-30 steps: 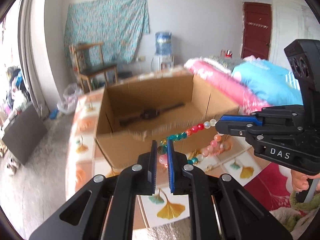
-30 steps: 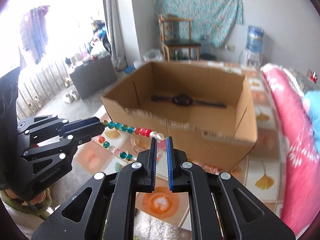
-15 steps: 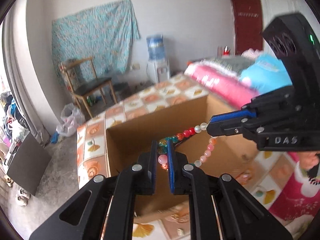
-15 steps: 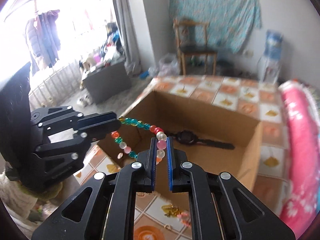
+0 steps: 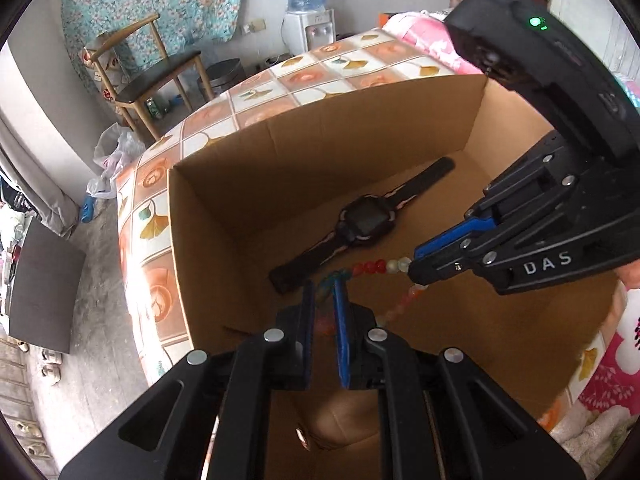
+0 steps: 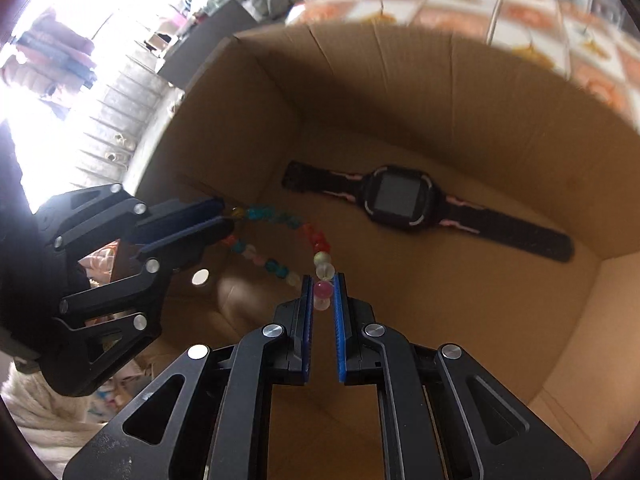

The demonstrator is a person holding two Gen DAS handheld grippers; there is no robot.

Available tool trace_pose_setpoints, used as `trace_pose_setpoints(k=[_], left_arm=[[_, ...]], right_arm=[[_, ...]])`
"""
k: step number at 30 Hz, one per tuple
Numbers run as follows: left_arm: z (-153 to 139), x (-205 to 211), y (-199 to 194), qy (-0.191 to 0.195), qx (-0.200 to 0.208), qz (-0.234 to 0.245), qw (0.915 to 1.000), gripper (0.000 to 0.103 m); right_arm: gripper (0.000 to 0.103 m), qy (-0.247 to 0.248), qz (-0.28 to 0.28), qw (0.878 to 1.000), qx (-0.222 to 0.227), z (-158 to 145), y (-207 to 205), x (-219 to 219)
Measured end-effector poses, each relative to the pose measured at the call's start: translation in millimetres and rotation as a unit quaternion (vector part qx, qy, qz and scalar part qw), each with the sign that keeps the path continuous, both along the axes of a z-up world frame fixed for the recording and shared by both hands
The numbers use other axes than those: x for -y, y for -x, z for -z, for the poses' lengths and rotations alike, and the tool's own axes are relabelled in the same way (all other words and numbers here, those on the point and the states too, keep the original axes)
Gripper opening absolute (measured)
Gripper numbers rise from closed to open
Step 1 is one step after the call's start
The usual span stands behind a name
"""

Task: Organize jewelry
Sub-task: 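Lift the bracelet with both tools into the box and open them, then withdraw both tools from the box toward the gold charms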

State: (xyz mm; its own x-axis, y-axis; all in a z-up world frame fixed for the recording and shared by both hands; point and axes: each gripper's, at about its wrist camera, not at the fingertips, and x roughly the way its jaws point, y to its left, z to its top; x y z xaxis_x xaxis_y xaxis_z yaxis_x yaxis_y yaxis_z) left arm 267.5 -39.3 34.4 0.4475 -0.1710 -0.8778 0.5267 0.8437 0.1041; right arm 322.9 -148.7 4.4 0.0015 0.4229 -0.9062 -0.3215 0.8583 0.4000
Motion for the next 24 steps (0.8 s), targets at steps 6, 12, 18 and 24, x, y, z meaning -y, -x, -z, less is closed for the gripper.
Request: trace_pose_setpoints(k=[6,12,18,24], left_arm=[[-10.7,-6.6,0.5,0.02,0.009,-0.012,0.9997,0.032],[-48.6,-25.4,27.4,0.057,0.059,-0.028,0.9963,0.057],[-92.9,-59.5,84.4,0.124,0.12,-0.05,0.9838,0.086],[-91.0,-82.3,138.3,0.175,0.139,-0.076,0.9717,0.097]], right_arm=[[0.02,-0.02,0.029,0.999,0.0,-0.6,-2.2,10.0],[0.037,-0.034,0.058,0.994,0.088,-57.8,31.1,31.0],[0.066,-0.066,0.081,0.973,0.205,-130.6,105.5,55.3],[0.067,-0.146,0.129,0.947,0.254,-144.0,187.4,84.3]])
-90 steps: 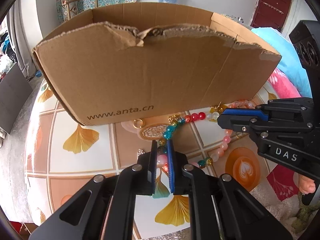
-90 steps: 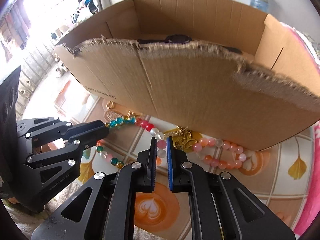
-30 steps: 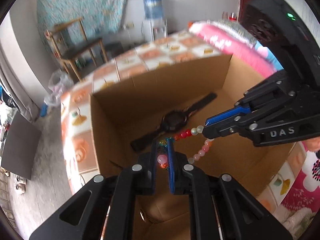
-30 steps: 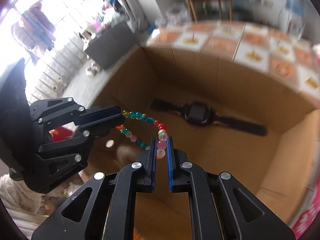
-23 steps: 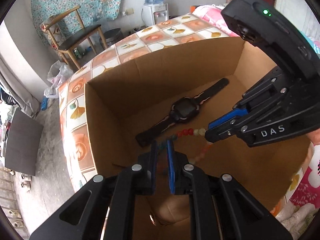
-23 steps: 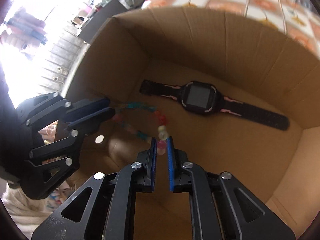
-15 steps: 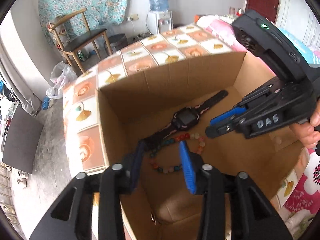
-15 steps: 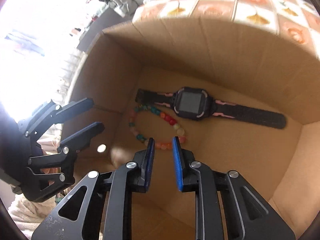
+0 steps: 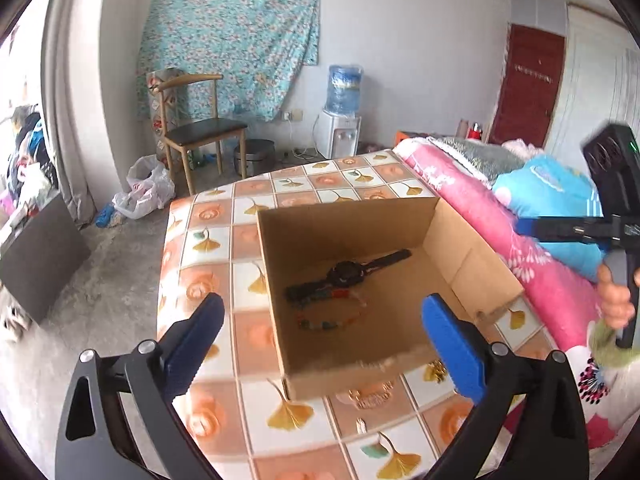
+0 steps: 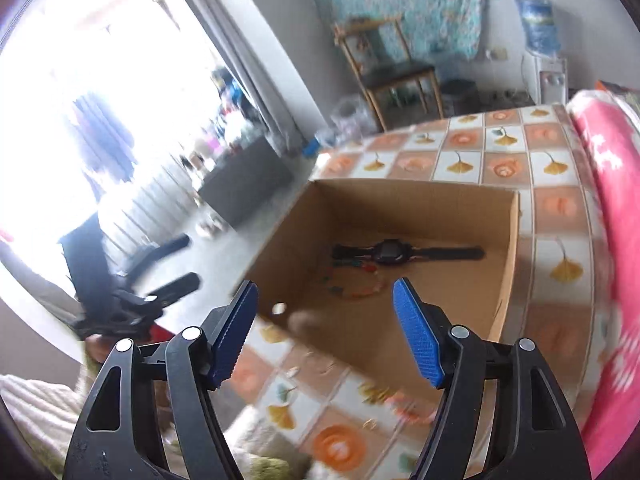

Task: Organize jewelry
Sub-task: 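Withdraw both tools from the box toward the gold charms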

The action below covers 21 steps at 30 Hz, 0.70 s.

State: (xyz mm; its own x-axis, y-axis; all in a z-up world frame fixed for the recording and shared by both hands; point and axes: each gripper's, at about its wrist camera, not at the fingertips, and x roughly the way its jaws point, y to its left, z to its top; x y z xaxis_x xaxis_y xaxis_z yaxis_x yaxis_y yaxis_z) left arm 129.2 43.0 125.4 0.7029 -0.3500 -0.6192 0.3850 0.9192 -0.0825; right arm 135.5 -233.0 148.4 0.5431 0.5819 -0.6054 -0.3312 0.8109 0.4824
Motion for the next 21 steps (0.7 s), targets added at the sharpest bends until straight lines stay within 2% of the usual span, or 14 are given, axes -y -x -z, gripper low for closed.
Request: trace_pose_setpoints(k=[4,6,8,12,17,21], left_arm=[[28.2,-1.2,8.7,-0.004,-0.023,-0.027,0.9993,0.097],[51.7,6.1,1.4,-0.039,-0.049,-0.045,0.997,0.097],[67.6,11.4,-4.5,-0.061,-0.063,-0.051,0.9948,0.097],[87.4,19.4,-15.8,-0.077,-0.076,-0.055,0.9926,0.097],[87.6,19.5,-23.3,-0.078,-0.071,-0.057,0.9928,0.099],[89.2,21.9,-31.7,-0.071,-0.071,-0.051,0.9936,0.099]], right_arm=[[0.066,-0.033,0.026,0.999,-0.024,29.2,24.4,0.0],[0.057,-0.048,0.045,0.996,-0.066,60.2,25.3,0.3],[0.042,-0.052,0.06,0.992,-0.101,78.3,23.7,1.0],[0.031,-0.029,0.095,0.985,-0.143,109.1,6.7,6.5],[0.028,-0.061,0.113,0.982,-0.141,103.5,2.5,19.6],[0.028,-0.06,0.116,0.982,-0.137,102.6,-2.9,23.3]])
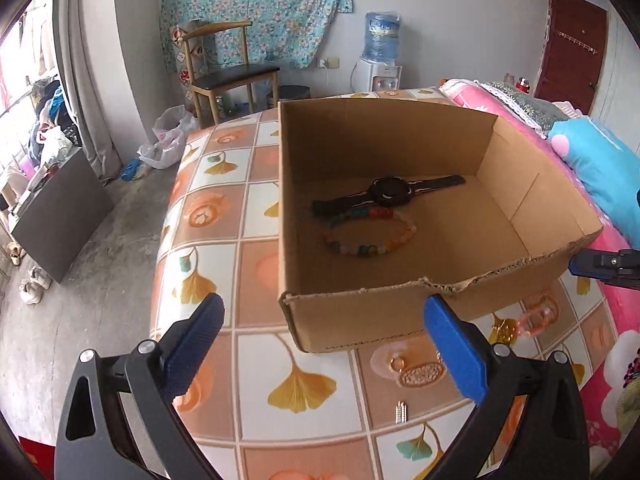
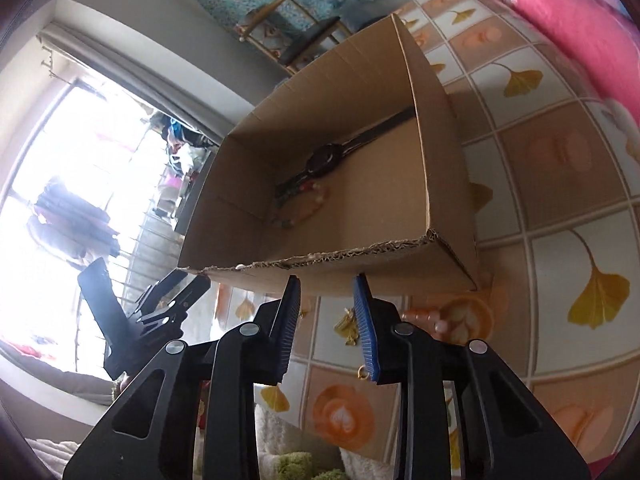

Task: Organize jewelry
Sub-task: 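Withdraw both tools from the box toward the gold charms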

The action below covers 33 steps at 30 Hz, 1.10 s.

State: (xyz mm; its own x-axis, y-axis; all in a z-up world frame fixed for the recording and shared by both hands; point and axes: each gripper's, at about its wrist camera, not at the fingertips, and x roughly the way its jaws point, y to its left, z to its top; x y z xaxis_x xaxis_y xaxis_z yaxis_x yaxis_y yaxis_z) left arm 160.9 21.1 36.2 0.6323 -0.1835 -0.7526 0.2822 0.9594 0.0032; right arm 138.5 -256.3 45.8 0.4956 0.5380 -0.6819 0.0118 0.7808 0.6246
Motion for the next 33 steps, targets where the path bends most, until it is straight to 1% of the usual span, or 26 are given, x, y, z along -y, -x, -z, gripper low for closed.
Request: trace_pose_setpoints(k=[4,5,6,7,8,9,11,12,15,16,17,20,22,23,25,27,29,33], left_arm=[[0.5,1.8,-3.5,0.003,0.006,0.003,1.0,0.099],[0.6,1.9,-3.5,0.004,0.006,0.003,1.0,0.099],[1.7,0.9,-0.7,0.005,0.004,0.004,1.0,0.099],[3.8,-0.3,3.7,0.007,0.001,0.008,0.9999,0.099],[6.4,-2.0,6.3,0.007,-0.002,0.01,0.9999,0.099],[10.1,-3.7,11.0,0.005,-0.007,0.011,0.9999,0.099],[24.1,-8.7,22.2,-0.006,-0.023,0.004,0.9997,0.099],[30.6,-10.5,26.6,-0.01,-0.031,-0.001,0.9995,0.099],[51.6,-17.4,35.0,-0.034,-0.062,-0.035,0.9969,0.099],[57.1,-19.9,37.3,-0.039,-0.069,-0.044,0.9959,0.099],[61.9,-23.1,39.8,-0.036,-0.076,-0.053,0.9951,0.099],[67.5,-28.6,43.9,-0.032,-0.076,-0.068,0.9942,0.099],[72.2,-27.2,43.9,-0.044,-0.077,-0.075,0.9932,0.099],[75.5,-27.8,43.6,-0.048,-0.079,-0.078,0.9927,0.099],[82.4,-30.8,41.8,-0.045,-0.092,-0.086,0.991,0.099],[82.0,-34.9,42.4,-0.032,-0.088,-0.094,0.9911,0.099],[82.9,-36.0,44.2,-0.03,-0.083,-0.098,0.9913,0.099],[83.7,-37.7,48.0,-0.024,-0.075,-0.1,0.9919,0.099]], right_arm=[[0.028,0.009,0.011,1.0,0.004,-4.4,8.1,6.8],[0.032,0.019,0.012,1.0,0.008,-6.4,12.4,8.4],[0.035,0.036,0.015,0.999,0.012,-8.8,17.8,8.5],[0.044,0.069,0.019,0.997,0.015,-9.6,26.9,7.1],[0.047,0.105,0.024,0.994,0.016,-8.7,34.2,5.8],[0.048,0.141,0.03,0.989,0.014,-6.6,40.1,6.3],[0.056,0.234,0.045,0.971,-0.002,2.5,52.2,3.9],[0.057,0.269,0.052,0.962,-0.012,9.6,57.0,3.5],[0.061,0.318,0.07,0.945,-0.039,28.4,66.7,7.8],[0.066,0.323,0.075,0.943,-0.04,30.8,70.0,12.9],[0.068,0.328,0.079,0.941,-0.041,33.8,72.1,15.1],[0.071,0.352,0.081,0.931,-0.046,42.7,73.0,15.0],[0.072,0.369,0.076,0.925,-0.047,47.1,72.9,12.9],[0.075,0.376,0.073,0.923,-0.045,48.1,67.7,8.0],[0.078,0.387,0.069,0.919,-0.037,48.3,67.4,4.0],[0.079,0.387,0.07,0.919,-0.035,47.5,67.0,1.9],[0.084,0.386,0.071,0.919,-0.037,49.6,62.1,0.9],[0.095,0.385,0.053,0.92,-0.041,51.9,59.9,-3.8]])
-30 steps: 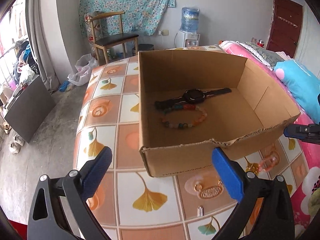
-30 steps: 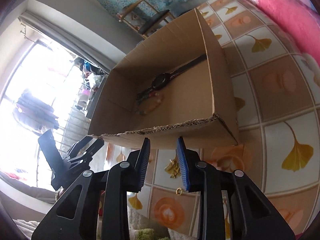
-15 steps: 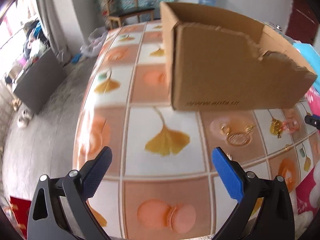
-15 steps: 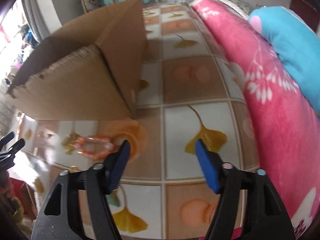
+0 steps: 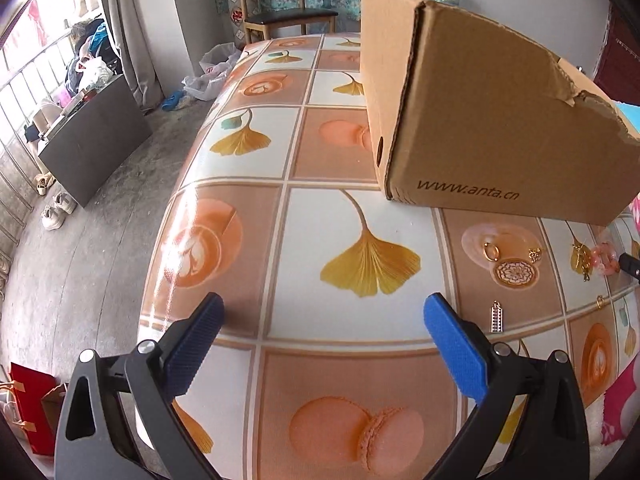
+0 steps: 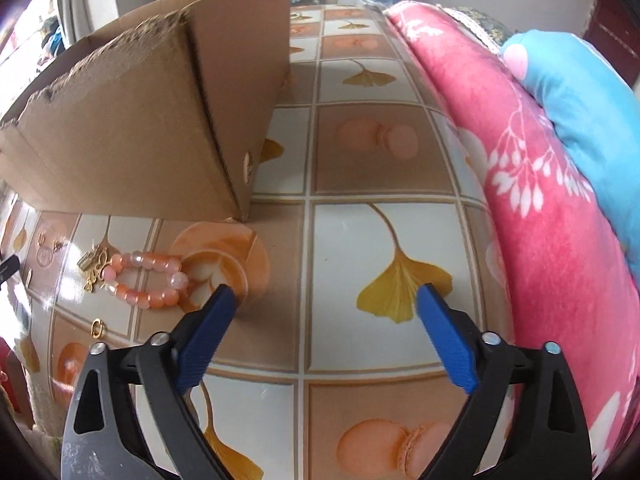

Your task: Organize jewelry

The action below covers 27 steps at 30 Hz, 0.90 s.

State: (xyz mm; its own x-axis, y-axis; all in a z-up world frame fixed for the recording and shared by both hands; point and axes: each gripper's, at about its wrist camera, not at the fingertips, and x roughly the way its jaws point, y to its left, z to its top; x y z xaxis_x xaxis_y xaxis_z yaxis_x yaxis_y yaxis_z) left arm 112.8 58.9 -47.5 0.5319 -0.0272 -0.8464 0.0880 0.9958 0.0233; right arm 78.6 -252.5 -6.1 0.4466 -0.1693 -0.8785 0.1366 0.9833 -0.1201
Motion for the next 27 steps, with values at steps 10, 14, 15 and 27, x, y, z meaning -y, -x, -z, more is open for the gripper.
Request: trace_pose_setpoints(k=[10,14,15,27], left_arm=[[-1.7,2.4,-4.6,0.0,-0.009,-0.002,1.0,0.099],[-0.5,0.0,-5.8,0.002,-0.01,-0.002,0.9999,0.099],[-0.4,-0.5,-5.6,0.004,-0.01,-0.002,0.9999,0.099],[0.6,-2.1,-5.8,0.009,-0.005,-0.003,0.9999,0.099]], right_arm=[[0.095,-0.019,0.002,1.0,0.001,5.8,-4.7,4.0],[0.095,-0.018,-0.002,1.0,0.006,6.8,-7.0,6.2],[0.095,-0.017,-0.005,1.0,0.006,5.9,-5.2,4.8],[0.095,-0.078,-0.057,0.994,0.059,-34.4,7.7,-25.5]])
